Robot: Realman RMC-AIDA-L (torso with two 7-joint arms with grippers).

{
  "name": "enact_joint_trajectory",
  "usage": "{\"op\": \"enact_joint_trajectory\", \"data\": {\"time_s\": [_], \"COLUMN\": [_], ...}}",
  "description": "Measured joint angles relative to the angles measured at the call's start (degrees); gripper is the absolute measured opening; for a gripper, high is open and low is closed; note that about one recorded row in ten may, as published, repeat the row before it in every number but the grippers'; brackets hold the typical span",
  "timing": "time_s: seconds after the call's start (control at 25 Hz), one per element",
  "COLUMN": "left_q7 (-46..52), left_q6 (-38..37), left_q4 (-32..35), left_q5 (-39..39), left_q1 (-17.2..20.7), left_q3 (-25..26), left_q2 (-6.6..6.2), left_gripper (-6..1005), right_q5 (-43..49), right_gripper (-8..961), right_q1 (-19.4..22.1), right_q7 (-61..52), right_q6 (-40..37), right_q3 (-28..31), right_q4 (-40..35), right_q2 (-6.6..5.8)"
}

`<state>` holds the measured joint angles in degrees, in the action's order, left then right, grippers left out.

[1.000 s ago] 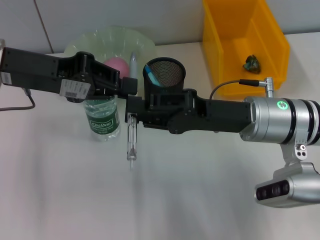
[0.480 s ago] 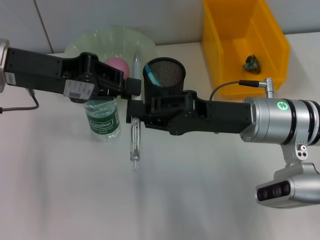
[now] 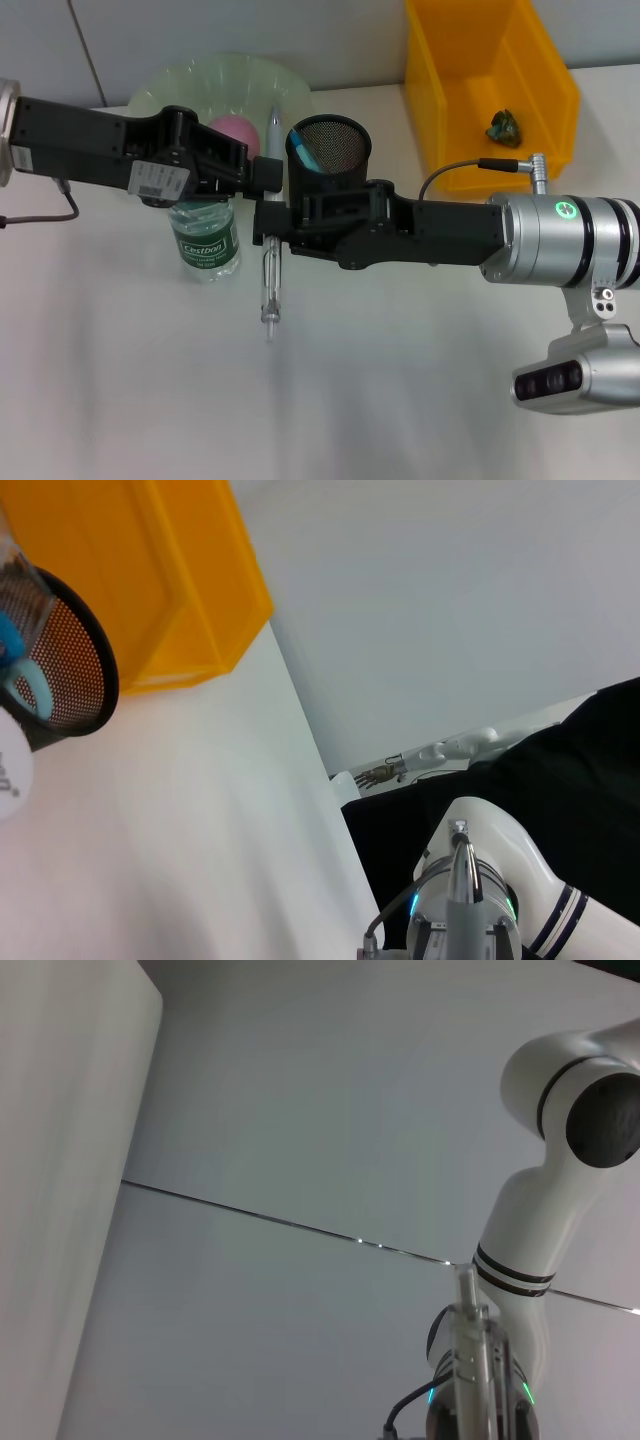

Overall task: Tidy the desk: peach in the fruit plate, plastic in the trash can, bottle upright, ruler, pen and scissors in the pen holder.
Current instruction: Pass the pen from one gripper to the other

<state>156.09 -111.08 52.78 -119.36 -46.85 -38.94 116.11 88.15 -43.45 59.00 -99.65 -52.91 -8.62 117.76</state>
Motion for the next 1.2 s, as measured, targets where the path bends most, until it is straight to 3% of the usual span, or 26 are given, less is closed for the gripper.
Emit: {"op": "enact_joint_trajectory", "data": {"time_s": [1.2], "left_q7": [-0.5], "left_q6": [0.1], "left_q4": [-0.6], "left_q5": [0.0], "left_q1": [0.4], "left_q3": [0.0], "left_q2": [-0.37], "left_gripper": [146], "right_q5": [0.1], "right_gripper": [136], "right_q1": [-0.1], "right_q7": [0.7], "right_q6": [0.0], "right_q3": [0.0], "right_q4": [-0.2], "right_q2": [0.02]}}
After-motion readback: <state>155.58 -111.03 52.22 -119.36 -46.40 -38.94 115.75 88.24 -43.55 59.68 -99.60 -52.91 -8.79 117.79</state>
